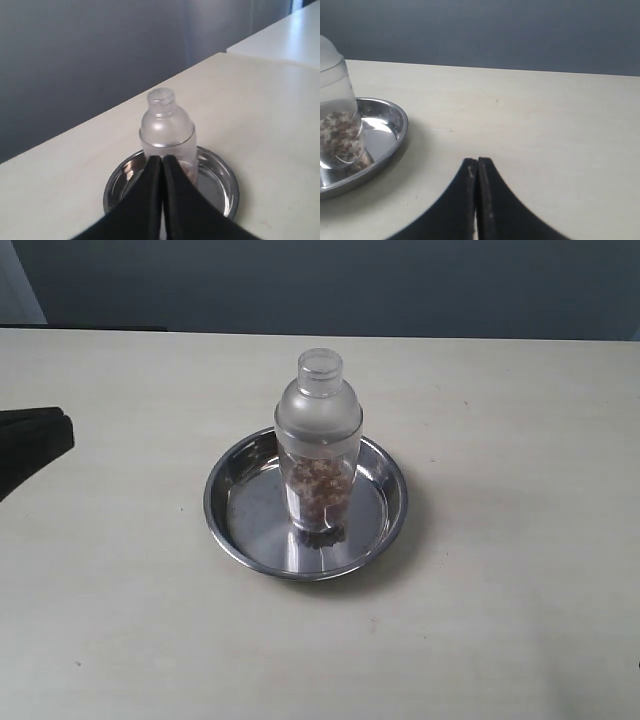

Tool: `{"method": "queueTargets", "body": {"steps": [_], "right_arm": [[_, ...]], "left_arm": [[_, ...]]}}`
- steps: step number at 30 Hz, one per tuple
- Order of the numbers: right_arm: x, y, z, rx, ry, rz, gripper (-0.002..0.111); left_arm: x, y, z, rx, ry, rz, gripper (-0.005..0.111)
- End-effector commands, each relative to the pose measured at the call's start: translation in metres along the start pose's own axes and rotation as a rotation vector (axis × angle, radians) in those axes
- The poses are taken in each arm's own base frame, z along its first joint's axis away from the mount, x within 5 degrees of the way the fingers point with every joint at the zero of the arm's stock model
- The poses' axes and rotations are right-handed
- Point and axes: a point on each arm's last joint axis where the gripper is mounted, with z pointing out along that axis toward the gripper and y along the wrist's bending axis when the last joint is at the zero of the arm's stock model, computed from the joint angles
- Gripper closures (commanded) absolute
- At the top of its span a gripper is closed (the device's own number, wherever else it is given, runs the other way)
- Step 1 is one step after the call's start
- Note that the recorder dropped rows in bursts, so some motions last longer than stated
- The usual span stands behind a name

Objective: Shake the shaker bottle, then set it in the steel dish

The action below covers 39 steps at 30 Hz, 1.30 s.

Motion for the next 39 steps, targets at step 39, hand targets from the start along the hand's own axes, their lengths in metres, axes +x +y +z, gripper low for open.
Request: {"method": "queueTargets", "body": {"steps": [39], "right_arm": [[-0.001,0.000,0.000,0.001,-0.016,-0.006,0.109]], "left_arm": [[0.081,0.015,-0.056,-0.606,-0.105,-0.391,0.106]]}}
